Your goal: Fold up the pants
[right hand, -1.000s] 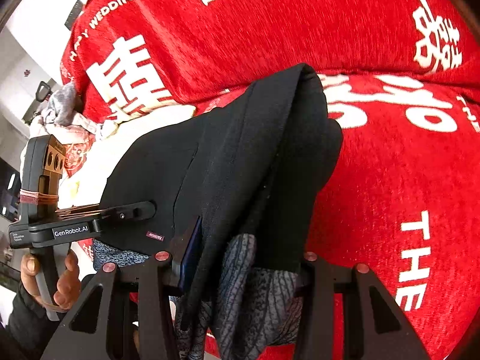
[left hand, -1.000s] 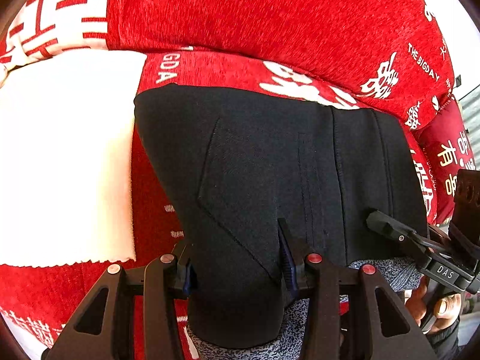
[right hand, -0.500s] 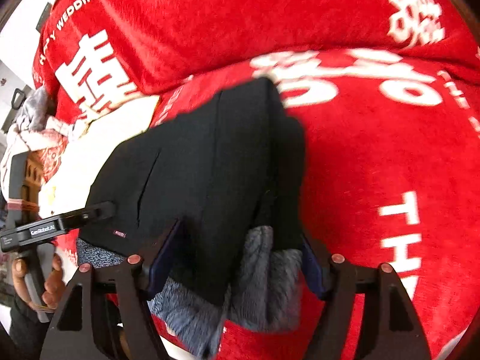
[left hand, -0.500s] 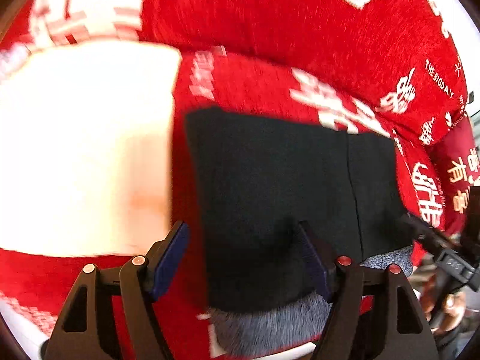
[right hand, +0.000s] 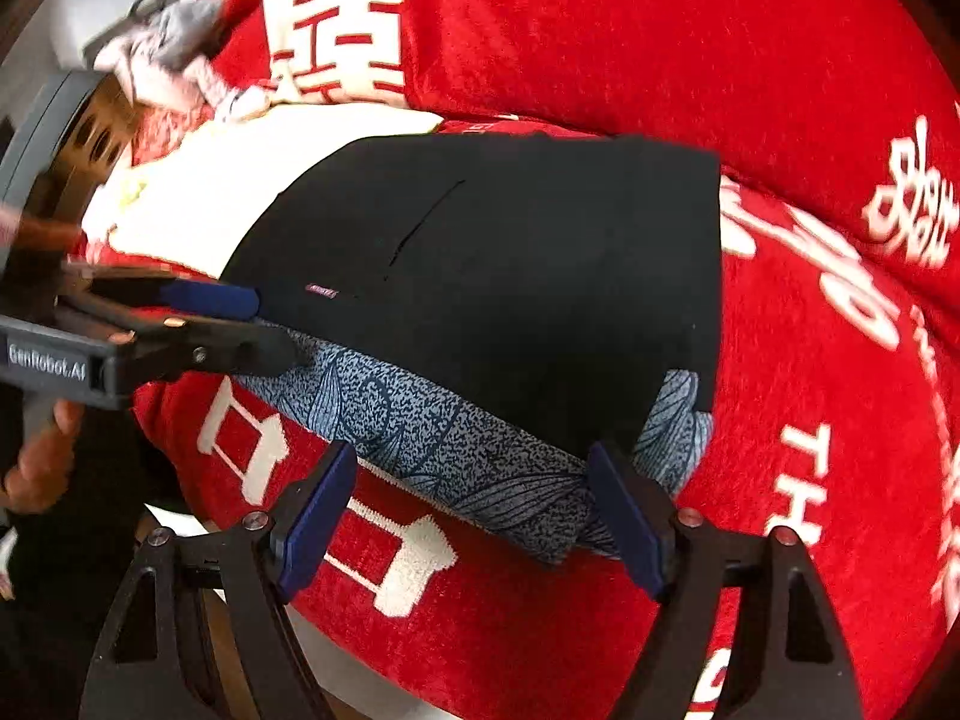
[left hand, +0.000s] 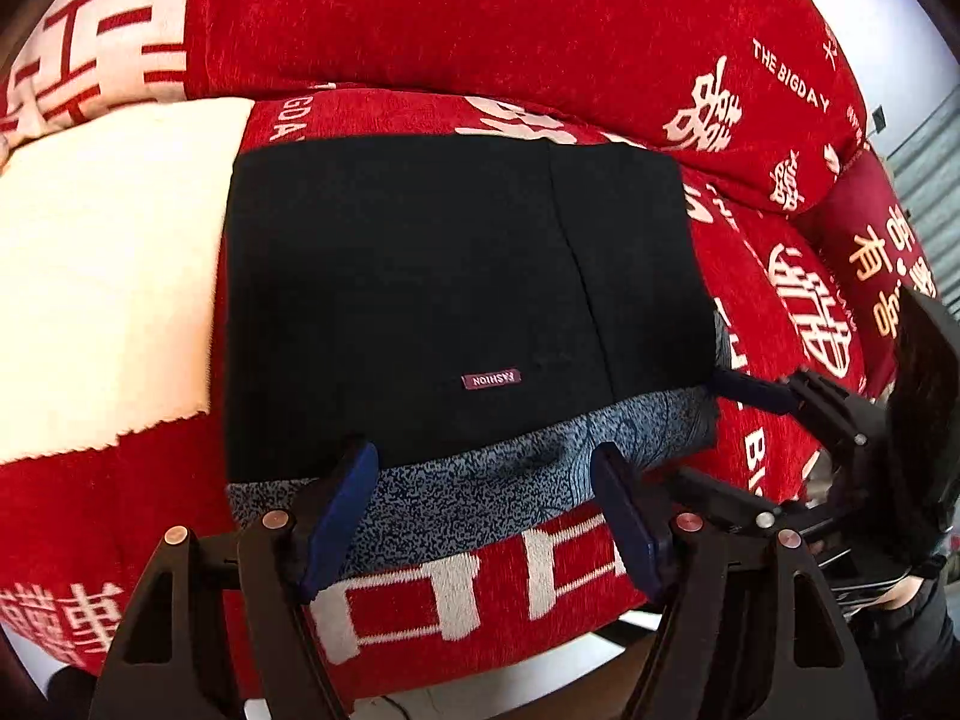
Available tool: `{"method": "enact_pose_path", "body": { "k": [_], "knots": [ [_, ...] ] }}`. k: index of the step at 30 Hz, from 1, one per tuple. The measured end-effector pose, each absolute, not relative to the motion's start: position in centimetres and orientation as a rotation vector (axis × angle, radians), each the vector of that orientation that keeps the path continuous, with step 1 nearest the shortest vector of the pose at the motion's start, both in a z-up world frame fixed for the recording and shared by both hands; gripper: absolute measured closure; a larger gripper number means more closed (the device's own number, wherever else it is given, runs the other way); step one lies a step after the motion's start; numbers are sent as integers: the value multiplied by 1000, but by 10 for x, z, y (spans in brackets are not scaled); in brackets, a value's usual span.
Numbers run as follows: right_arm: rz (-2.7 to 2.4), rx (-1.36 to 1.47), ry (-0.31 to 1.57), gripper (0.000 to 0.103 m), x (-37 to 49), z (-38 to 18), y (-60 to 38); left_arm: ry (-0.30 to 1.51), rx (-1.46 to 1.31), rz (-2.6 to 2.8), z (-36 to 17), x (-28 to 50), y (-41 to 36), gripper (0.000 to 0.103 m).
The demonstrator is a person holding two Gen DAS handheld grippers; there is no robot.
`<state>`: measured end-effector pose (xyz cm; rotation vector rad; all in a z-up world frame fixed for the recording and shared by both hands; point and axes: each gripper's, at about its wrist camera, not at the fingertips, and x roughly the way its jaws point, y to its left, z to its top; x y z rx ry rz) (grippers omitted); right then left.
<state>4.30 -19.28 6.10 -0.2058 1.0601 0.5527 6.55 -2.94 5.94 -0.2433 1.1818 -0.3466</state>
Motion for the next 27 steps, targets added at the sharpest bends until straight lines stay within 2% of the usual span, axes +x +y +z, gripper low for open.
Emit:
{"method": "enact_pose_path", "body": {
  "k": [2, 6, 9, 13, 17, 20, 22, 27],
  "knots": [
    [565, -176, 1054, 21, 45, 78, -197, 1165, -248, -351, 72, 70, -26, 29],
    [537, -124, 924, 21, 67, 130, -208, 1083, -271, -291, 105, 95, -7, 29],
    [497, -106, 903, 20, 108, 144, -208, 1102, -297, -224, 101, 133, 1, 29],
    [477, -117, 983, 20, 167, 120, -189, 1175, -265, -135, 77, 169, 1, 29],
    [465, -111, 1092, 21, 195, 78, -180, 1237, -238, -108, 44, 185, -2, 29],
    [434, -65, 1181, 20, 204, 48, -186, 1233, -181, -113, 40, 184, -9, 26],
    [448, -63, 1167, 16, 202, 46, -187, 1233, -149, -117, 37, 185, -15, 23],
    [443, -49, 1101, 16, 178, 79, -192, 1170, -112, -111, 64, 161, -16, 23]
  ]
}}
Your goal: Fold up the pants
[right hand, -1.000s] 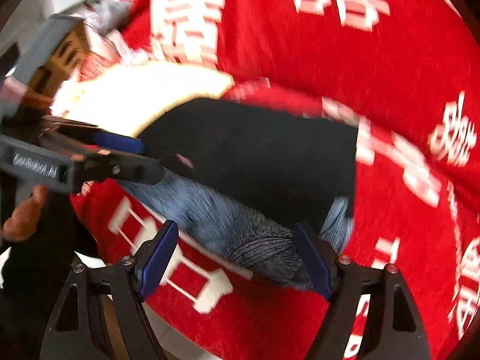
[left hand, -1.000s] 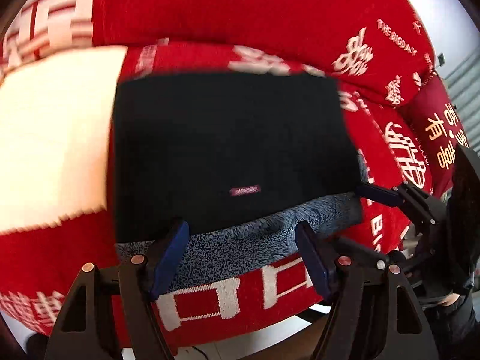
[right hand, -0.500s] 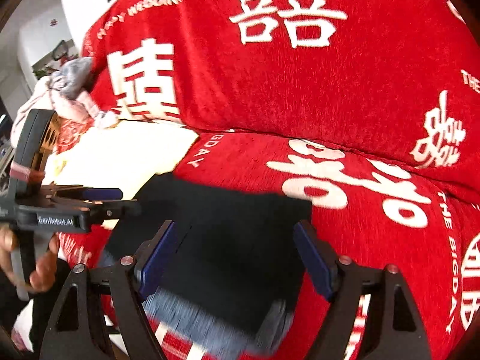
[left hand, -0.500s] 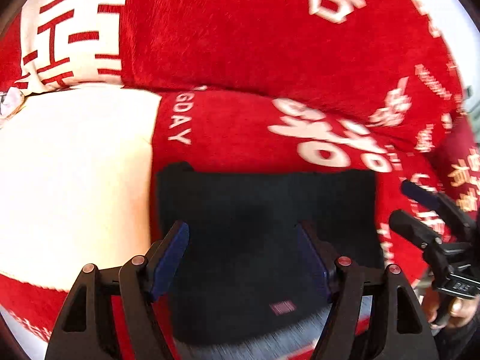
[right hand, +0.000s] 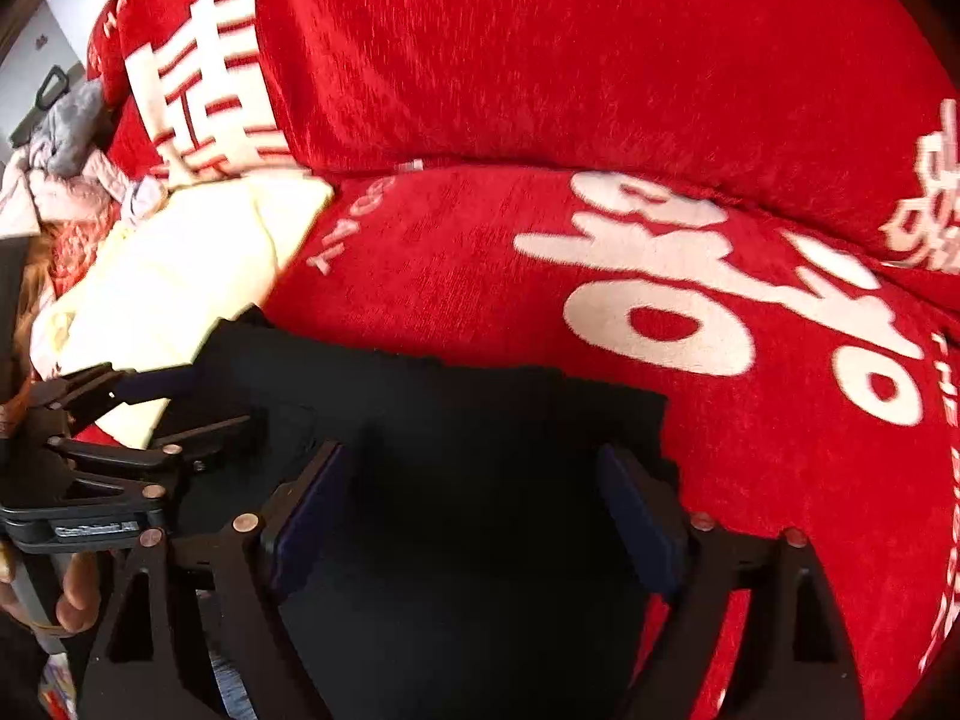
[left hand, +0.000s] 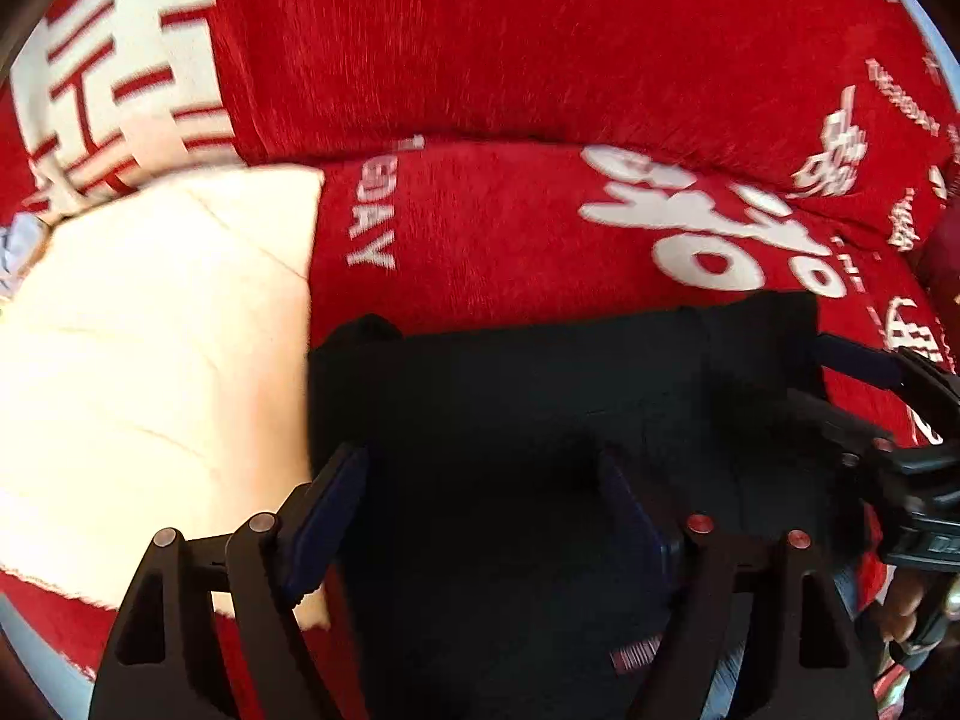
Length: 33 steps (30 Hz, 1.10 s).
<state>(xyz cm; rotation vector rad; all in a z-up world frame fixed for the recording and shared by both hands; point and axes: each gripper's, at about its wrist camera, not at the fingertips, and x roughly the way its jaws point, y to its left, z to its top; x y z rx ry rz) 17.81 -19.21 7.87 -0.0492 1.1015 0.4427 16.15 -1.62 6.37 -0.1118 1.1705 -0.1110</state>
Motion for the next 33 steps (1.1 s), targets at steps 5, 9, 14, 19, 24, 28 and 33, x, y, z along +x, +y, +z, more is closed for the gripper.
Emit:
{"method": "enact_pose_path", "body": {
  "k": [5, 9, 14, 19, 24, 28, 33],
  "knots": [
    [459, -67, 1001, 16, 111, 107, -200, 1124, -110, -86, 82, 110, -16, 23],
    [474, -121, 989, 16, 65, 101, -193, 1141, -123, -70, 74, 84, -17, 23],
    [490, -146, 1079, 14, 56, 59, -188, 1184, -117, -44, 48, 82, -19, 5],
    [466, -219, 1064, 13, 48, 63, -179, 1188, -148, -30, 53, 76, -14, 5],
    [479, -162, 1005, 12, 31, 90, -184, 1129, -114, -20, 69, 58, -19, 5],
    [450, -131, 1120, 12, 39, 58, -186, 1240, -72, -14, 36, 64, -26, 5],
    [432, -101, 1104, 12, 32, 65, -192, 1188, -91, -21, 50, 52, -25, 5]
  ]
}}
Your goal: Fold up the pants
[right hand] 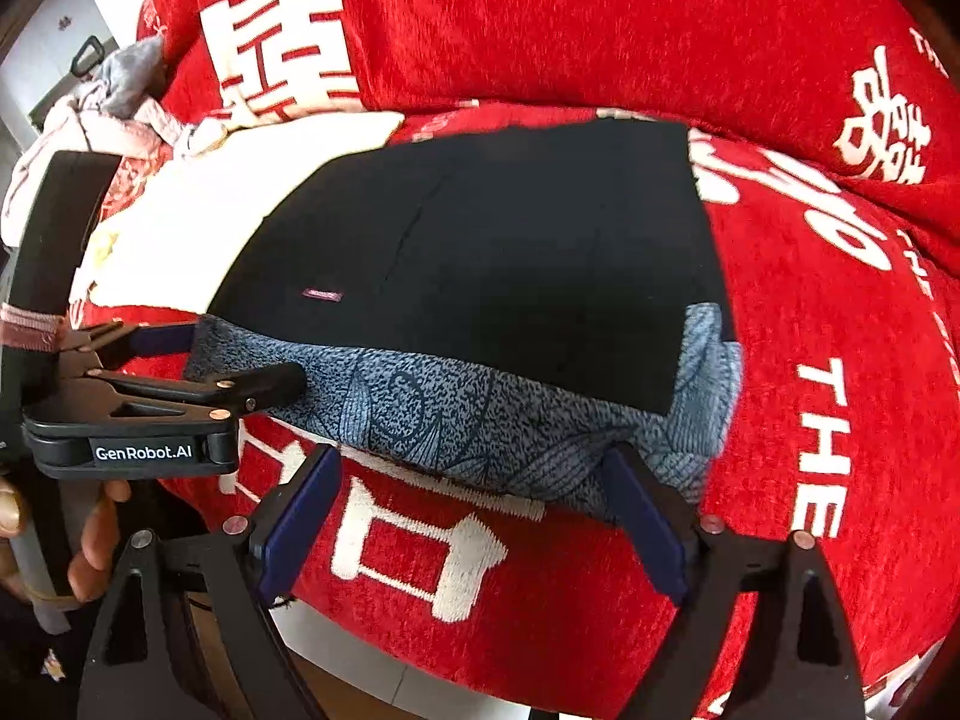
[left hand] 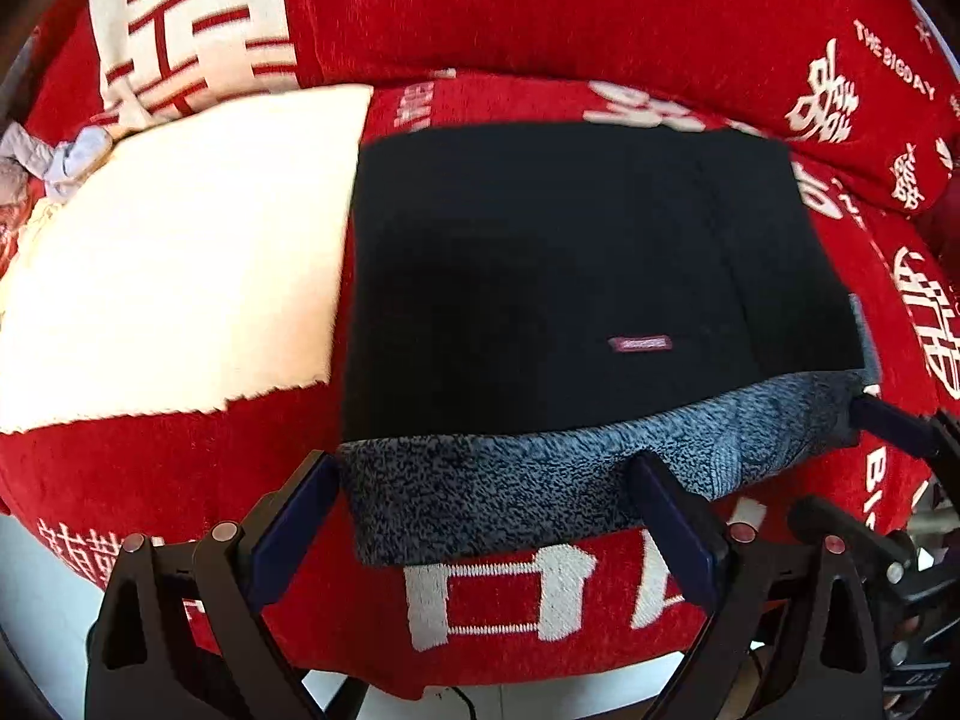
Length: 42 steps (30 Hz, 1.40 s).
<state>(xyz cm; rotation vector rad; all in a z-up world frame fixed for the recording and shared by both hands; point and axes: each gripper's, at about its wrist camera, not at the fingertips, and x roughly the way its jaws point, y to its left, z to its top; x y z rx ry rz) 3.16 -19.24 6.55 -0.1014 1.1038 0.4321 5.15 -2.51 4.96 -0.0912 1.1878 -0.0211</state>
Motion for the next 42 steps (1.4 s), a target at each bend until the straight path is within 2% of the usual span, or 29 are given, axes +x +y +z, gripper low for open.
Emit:
{"method": "enact_pose_path", "body": {
  "k": [5, 11, 16, 19, 26, 33, 36, 42],
  "knots": [
    [379, -98, 1015, 12, 48, 97, -197, 1132, -52, -24, 67, 52, -29, 5],
    [278, 2, 1055, 12, 76, 109, -213, 1141, -31, 3, 71, 46, -30, 5],
    [218, -71, 1090, 11, 61, 106, -204, 1140, -20, 33, 74, 38, -31, 5],
    [178, -75, 1104, 4, 52, 104, -203, 1143, -19, 33, 77, 36, -30, 5],
    [117, -95, 1124, 1, 45, 103, -202, 1128, -4, 19, 81, 28, -34, 5],
    [89, -125, 1145, 1, 46, 100, -197, 1186, -102, -9, 69, 27, -27, 5],
    [87, -130, 1157, 1, 46, 95, -195, 1157, -126, 7, 69, 26, -24, 5],
    [74, -115, 1171, 1, 51, 89, -197, 1137, -56, 62, 71, 30, -26, 5]
  ]
}}
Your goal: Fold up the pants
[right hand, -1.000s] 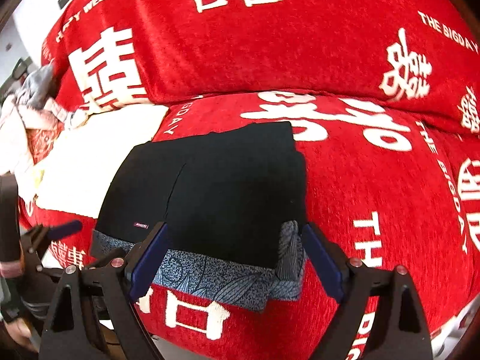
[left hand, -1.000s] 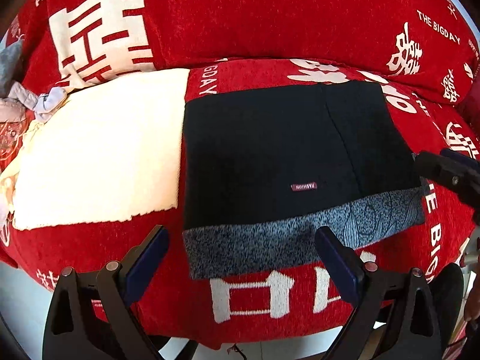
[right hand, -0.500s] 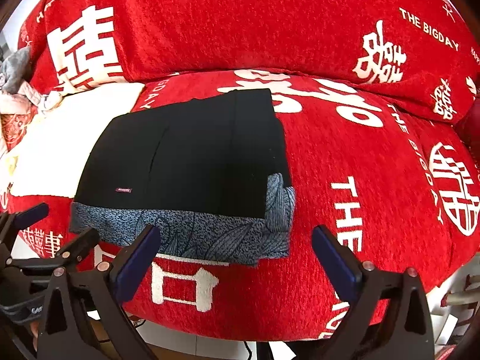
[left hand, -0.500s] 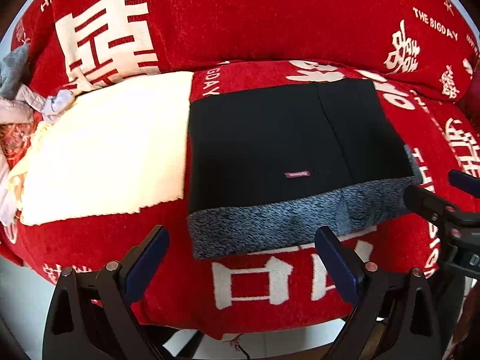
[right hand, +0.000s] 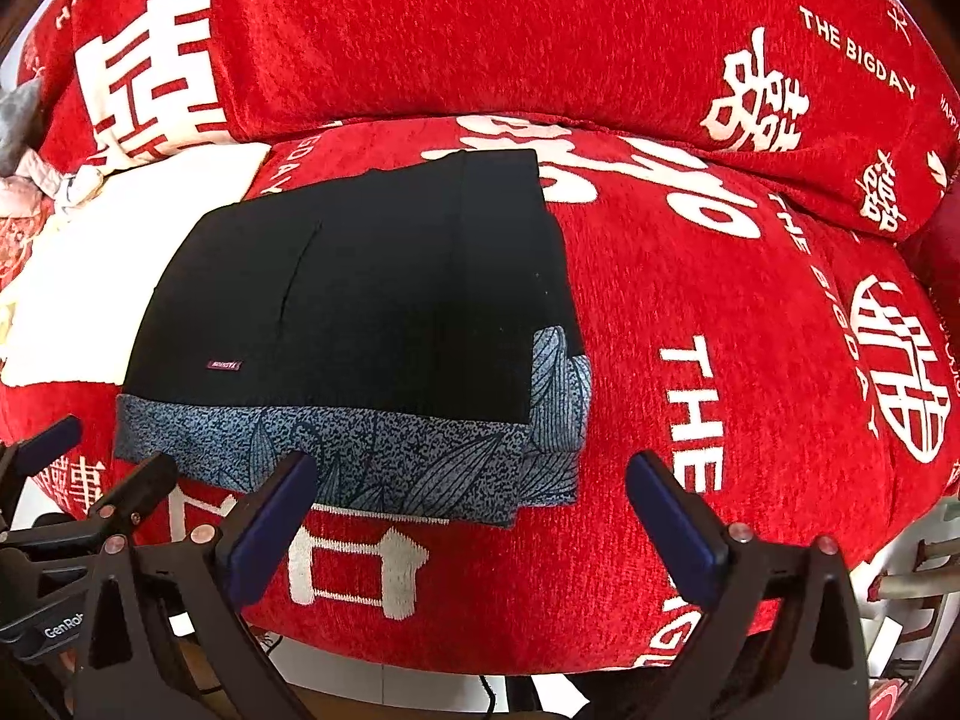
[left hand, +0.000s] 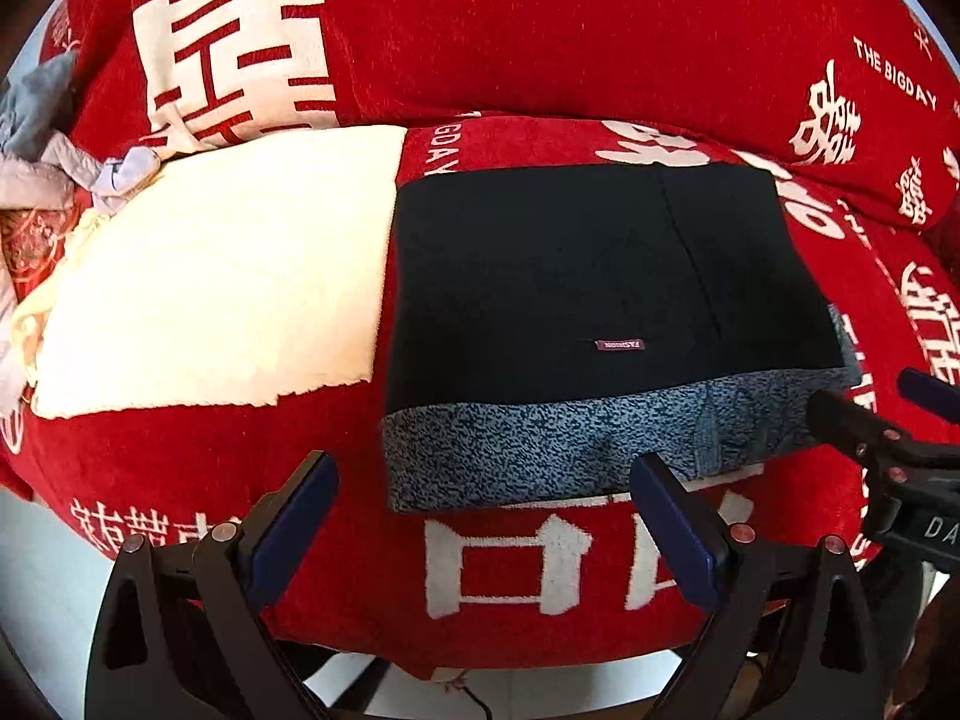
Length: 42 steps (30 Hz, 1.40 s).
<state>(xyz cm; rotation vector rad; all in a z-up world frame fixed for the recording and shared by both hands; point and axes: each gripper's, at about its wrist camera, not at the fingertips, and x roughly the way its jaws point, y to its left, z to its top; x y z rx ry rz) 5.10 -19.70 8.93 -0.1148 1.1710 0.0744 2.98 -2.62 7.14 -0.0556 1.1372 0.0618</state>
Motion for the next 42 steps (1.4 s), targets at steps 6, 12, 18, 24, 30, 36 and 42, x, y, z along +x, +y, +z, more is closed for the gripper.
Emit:
{"method": "enact_pose_path", "body": {
  "k": [6, 12, 18, 24, 30, 36, 42],
  "knots": [
    [75, -118, 1180, 1, 55, 87, -195, 1148, -24, 68, 67, 36, -28, 5],
    [73, -116, 1188, 1, 59, 82, -193, 1168, -30, 58, 63, 38, -26, 5],
    [79, -117, 1193, 1, 60, 81, -193, 1177, -53, 47, 61, 41, -23, 5],
    [85, -118, 1194, 1, 60, 81, -194, 1174, -39, 54, 61, 41, -23, 5],
    [90, -115, 1190, 1, 57, 83, -192, 1216, -22, 63, 58, 38, -29, 5],
    [90, -113, 1192, 1, 56, 83, -192, 1228, -49, 69, 57, 32, -28, 5],
    [90, -117, 1193, 1, 54, 83, -190, 1236, -122, 93, 53, 28, -19, 5]
  ]
}}
